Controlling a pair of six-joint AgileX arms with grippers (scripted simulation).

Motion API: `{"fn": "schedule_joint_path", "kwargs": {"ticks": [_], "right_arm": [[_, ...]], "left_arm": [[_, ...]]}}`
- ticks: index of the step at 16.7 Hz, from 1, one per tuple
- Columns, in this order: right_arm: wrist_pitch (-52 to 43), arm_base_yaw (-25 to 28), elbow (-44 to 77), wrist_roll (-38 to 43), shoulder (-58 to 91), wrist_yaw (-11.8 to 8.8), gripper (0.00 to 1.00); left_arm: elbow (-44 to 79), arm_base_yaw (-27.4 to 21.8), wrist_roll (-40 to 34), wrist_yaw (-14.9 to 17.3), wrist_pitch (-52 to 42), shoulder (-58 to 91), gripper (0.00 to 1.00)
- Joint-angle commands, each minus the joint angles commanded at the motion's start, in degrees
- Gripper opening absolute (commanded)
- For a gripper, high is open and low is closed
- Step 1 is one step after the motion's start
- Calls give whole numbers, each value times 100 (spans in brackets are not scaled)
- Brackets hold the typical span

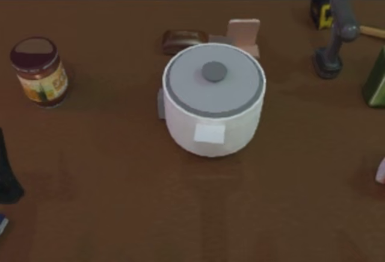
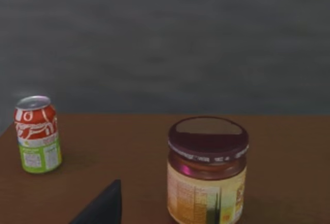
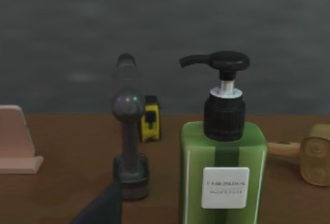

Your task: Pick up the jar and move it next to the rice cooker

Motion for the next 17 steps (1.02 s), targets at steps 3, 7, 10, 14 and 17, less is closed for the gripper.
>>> {"fn": "schedule_joint_path", "kwargs": {"ticks": [3,7,10,14,17], "right_arm": [[0,0,0,0,0,0,100],[0,0,0,0,0,0,100],[0,0,0,0,0,0,100],[0,0,0,0,0,0,100],[0,0,0,0,0,0,100]], "left_arm": [[24,-4,14,6,-36,49,100],[501,-45,229,70,-506,730,100],[1320,-81,529,134,-1088,1630,100],[2910,-122,1074,211,-2086,3211,100],[4354,-143,1567,250,-2962,4620,100]]}}
